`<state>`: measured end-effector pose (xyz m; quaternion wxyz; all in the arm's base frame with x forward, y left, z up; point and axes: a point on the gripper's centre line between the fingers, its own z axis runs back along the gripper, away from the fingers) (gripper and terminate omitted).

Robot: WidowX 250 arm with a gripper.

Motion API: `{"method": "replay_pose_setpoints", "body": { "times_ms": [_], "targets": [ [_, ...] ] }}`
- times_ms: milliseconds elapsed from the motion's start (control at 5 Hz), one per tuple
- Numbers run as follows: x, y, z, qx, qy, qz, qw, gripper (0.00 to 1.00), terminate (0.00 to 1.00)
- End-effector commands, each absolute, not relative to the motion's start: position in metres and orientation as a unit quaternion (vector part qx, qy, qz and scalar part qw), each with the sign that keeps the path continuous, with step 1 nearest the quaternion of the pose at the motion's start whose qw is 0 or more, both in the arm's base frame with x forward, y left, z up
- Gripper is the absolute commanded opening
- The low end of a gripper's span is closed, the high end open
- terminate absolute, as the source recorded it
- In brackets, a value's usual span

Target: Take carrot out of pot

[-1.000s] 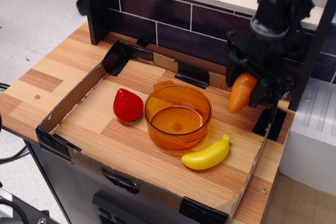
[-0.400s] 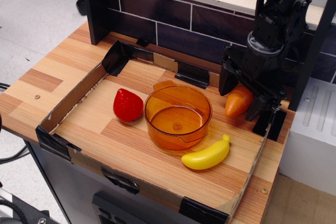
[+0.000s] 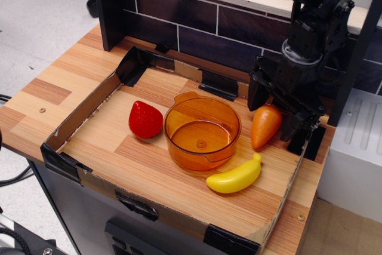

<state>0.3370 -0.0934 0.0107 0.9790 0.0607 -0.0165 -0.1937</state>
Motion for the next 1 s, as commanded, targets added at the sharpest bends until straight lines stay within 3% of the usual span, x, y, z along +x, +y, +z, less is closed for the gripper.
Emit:
{"method": "replay_pose_setpoints", "body": {
  "times_ms": [0,200,400,600,800],
  "targets": [
    [0.342,-0.091,0.04,0.047,-0.059,-0.177,0.981,1.0,0.0],
    [0.342,-0.091,0.075,0.029,-0.09,-0.163,0.982,1.0,0.0],
    [0.337,-0.09,0.125,0.006,-0.127,-0.154,0.98,1.0,0.0],
    [0.333,-0.081,0.15,0.013,-0.135,-0.152,0.979,1.0,0.0],
    [0.333,-0.081,0.15,0.013,-0.135,-0.152,0.979,1.0,1.0]
  ]
}}
